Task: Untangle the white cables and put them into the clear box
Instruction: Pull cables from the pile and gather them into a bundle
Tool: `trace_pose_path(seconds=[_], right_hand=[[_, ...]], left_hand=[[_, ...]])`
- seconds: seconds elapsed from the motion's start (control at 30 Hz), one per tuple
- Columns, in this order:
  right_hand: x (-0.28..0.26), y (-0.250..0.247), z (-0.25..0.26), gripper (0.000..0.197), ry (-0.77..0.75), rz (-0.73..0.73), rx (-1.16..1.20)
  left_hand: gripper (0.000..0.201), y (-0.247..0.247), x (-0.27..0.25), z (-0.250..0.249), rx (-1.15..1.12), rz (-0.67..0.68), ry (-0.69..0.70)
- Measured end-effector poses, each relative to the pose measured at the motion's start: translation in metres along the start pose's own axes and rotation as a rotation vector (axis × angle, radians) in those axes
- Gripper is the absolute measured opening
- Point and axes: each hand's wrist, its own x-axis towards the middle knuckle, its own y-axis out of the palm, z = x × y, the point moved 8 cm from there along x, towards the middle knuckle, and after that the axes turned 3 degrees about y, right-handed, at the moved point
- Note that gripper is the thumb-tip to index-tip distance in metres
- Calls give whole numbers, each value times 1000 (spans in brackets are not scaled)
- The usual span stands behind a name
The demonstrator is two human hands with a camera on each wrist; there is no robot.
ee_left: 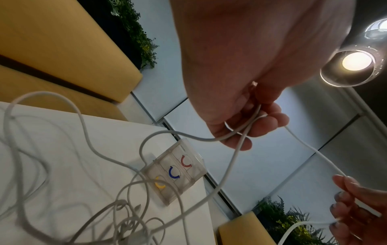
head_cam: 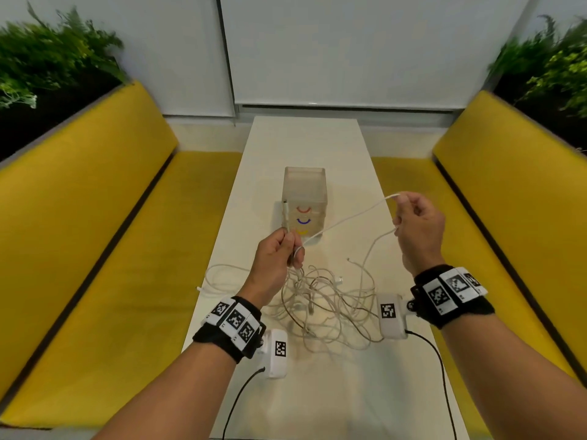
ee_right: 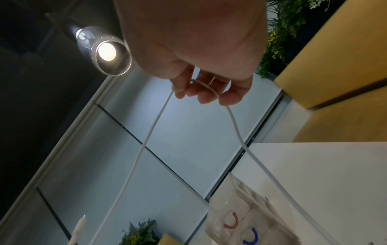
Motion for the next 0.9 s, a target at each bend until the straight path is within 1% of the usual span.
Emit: trace_pose_path(seconds=[0.1, 0.13, 0.17, 0.2, 0.23, 0.27, 0.3, 0.33, 0.37, 0.4, 0.43, 0.47, 0.5, 0.53, 0.6, 0.63, 0.73, 0.8, 0.9], right_hand=[[-1, -2, -2, 14, 1, -20, -65], [-2, 0, -2, 12, 6, -5, -158], [-3, 4, -1, 15, 3, 24, -312], [-8, 8, 1, 27, -18, 54, -501], [-17, 14, 7, 43, -71, 81, -652], [-30, 22, 17, 56, -166, 96, -738], [-47, 32, 28, 64, -284, 130, -756], [-66, 45, 37, 66, -390, 194, -745], [-83, 60, 37, 65, -463, 290, -739], [-97, 73, 30, 61, -486, 412, -743], [-107, 86, 20, 56, -453, 542, -746], [-111, 93, 9, 49, -385, 645, -738], [-111, 96, 0, 42, -321, 716, -735], [-107, 97, -8, 34, -279, 765, -751], [-100, 96, -13, 20, -257, 825, -799], [-96, 95, -15, 15, -239, 845, -771], [-83, 87, -11, 19, -147, 830, -578], [-74, 79, 0, 19, -91, 761, -442], [-64, 67, 20, 19, -45, 658, -268]], left_hand=[[31, 1, 0, 5, 13, 24, -27], [30, 2, 0, 6, 10, 27, -37], [30, 2, 0, 7, 3, 25, -47], [30, 3, 0, 8, -7, 23, -55], [31, 4, 0, 9, -14, 26, -59], [31, 6, 0, 10, -15, 34, -57], [32, 9, 1, 9, -13, 47, -52], [32, 13, 0, 9, -13, 61, -48], [31, 16, 0, 9, -20, 73, -50], [31, 20, 0, 9, -29, 85, -53], [30, 22, 0, 9, -36, 95, -54], [29, 24, -1, 10, -39, 103, -55], [29, 23, -1, 12, -42, 103, -60], [28, 20, -2, 14, -53, 98, -72], [28, 13, -3, 18, -82, 78, -100], [28, 10, -5, 19, -88, 71, -107], [31, 2, -5, 18, -44, 13, -67], [33, -4, -2, 20, 23, -61, -45], [32, -11, -1, 22, 74, -144, -53]])
